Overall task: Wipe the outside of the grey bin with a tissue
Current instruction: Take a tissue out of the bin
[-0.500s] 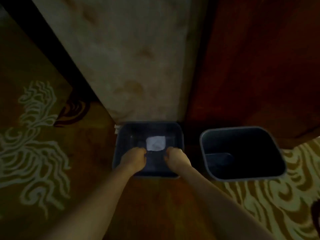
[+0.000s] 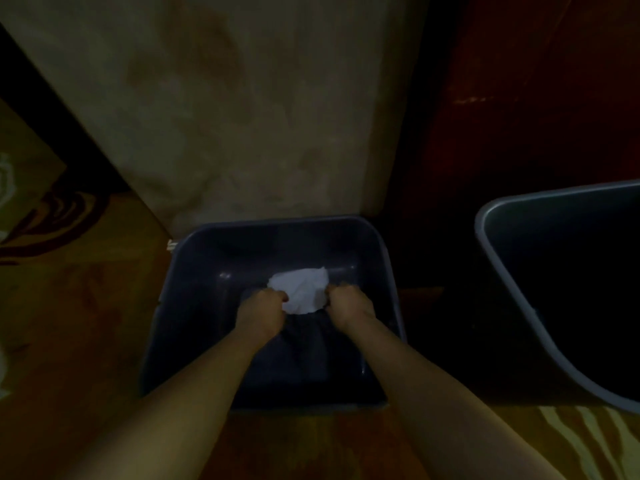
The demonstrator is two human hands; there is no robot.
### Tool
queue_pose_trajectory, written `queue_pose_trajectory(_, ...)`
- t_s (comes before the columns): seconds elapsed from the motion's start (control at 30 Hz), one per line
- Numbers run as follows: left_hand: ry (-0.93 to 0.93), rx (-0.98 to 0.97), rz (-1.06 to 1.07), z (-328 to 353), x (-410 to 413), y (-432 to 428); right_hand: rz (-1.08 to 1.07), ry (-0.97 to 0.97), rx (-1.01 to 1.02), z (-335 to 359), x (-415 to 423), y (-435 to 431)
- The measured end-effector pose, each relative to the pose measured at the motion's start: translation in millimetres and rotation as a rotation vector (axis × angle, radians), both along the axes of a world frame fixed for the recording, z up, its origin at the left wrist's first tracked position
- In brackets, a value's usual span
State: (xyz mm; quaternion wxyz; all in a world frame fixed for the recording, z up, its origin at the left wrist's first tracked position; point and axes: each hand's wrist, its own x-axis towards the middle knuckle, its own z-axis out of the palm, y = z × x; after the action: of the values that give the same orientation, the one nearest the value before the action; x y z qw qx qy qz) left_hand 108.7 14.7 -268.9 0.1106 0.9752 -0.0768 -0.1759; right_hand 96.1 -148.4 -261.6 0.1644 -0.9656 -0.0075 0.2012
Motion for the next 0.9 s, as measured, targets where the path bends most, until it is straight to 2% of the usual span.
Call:
queue_pose_trajectory(0.1,-0.057,-0.005,-0.054,-23.7,15.3,-5.8,0.131,-0.159,-0.104,-18.8,9.4,2.6)
queue_pose_trajectory(0.17,-0.054,0.041,-0.108,-36.2,20.3,-11.2,0.199,-0.171,-0.113,-28.7,13.2,5.8)
queue_pose_trajectory(0.27,-0.043,0.108,-0.117,-47.7,20.7,-14.8,0.207,-0.097,-0.150,-38.5,14.5,11.6)
queue_pose_trajectory(0.47,-0.180,0.153,-0.126,-53.4,7.9,-13.9,0.195,-0.180,-0.196,-47.5,13.1,22.6)
queue_pose_trajectory(0.53,-0.219,0.141,-0.124,-51.9,7.2,-11.7,0.196,-0.222,-0.213,-49.3,15.6,26.9)
queue_pose_trajectory(0.6,-0.239,0.047,-0.082,-46.9,8.2,-11.8,0.206,-0.272,-0.211,-50.7,16.1,27.5)
queue_pose_trajectory(0.7,-0.281,-0.213,-0.003,-35.4,6.5,-10.8,0.047,-0.345,-0.060,-42.9,12.3,25.7)
queue_pose_trajectory(0.8,-0.301,-0.348,0.034,-19.8,3.2,-9.4,-0.247,-0.371,0.235,-22.2,5.8,25.5)
queue_pose_trajectory(0.9,-0.292,-0.551,0.119,5.6,0.3,-15.4,-0.418,-0.325,0.506,1.9,-2.1,23.1)
